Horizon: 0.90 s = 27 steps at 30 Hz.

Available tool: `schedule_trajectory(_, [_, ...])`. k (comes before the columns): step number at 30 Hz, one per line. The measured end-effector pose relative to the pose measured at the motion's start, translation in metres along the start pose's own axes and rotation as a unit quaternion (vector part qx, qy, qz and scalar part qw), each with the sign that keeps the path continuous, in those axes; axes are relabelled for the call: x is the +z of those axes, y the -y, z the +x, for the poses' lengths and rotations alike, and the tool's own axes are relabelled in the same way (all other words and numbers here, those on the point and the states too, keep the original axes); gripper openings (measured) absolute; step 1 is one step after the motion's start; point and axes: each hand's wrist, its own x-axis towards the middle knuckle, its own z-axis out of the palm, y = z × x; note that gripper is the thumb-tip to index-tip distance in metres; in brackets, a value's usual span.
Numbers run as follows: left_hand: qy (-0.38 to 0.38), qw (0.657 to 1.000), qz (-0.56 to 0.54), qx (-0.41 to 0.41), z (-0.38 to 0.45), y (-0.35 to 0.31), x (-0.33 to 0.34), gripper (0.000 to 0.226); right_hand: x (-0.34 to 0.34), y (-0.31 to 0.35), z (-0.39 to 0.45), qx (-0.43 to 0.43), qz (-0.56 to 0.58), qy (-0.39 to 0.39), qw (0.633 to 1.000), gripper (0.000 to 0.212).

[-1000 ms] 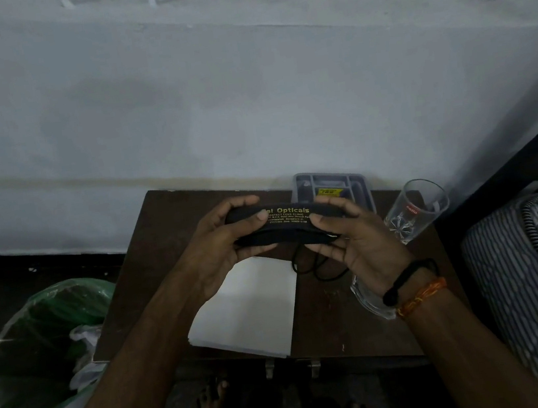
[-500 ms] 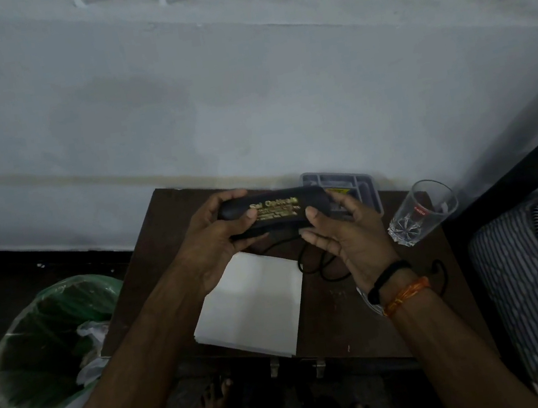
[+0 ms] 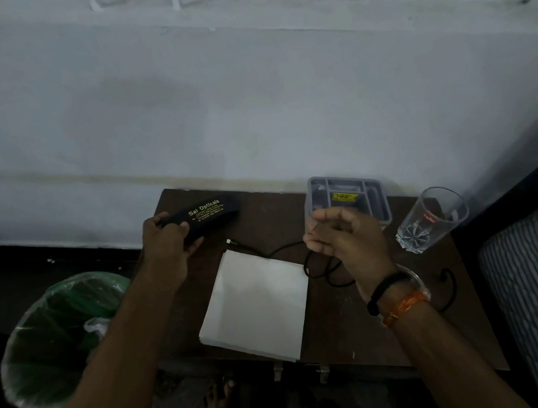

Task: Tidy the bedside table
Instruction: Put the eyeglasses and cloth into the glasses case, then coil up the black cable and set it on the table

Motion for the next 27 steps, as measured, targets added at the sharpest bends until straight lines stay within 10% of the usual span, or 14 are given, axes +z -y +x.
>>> schedule_trajectory(15, [-0.087,0.994,0.058,-0.030,0.007,0.003,0.006,0.046,0.001,-0.009,-0.003,-0.073,-0.177,0.007,0.981,0.014])
schedule_trajectory(20, [-0.127,0.972,0.193,-0.051,0.009,0.003,0.001,0.070,0.002,-0.019,0.001,-0.186,-0.397,0.059,0.897,0.009])
schedule_trajectory(24, [-0.142,0.932,0.316,0.111,0.002,0.000,0.006,0.054,0.007,-0.026,0.002,-0.210,-0.490,0.100,0.840,0.010])
schedule_trajectory(27, [-0.002,0.884,0.351,0.310,-0.018,0.004,0.021,0.029,0.008,-0.027,0.005,-0.198,-0.524,0.104,0.822,0.012])
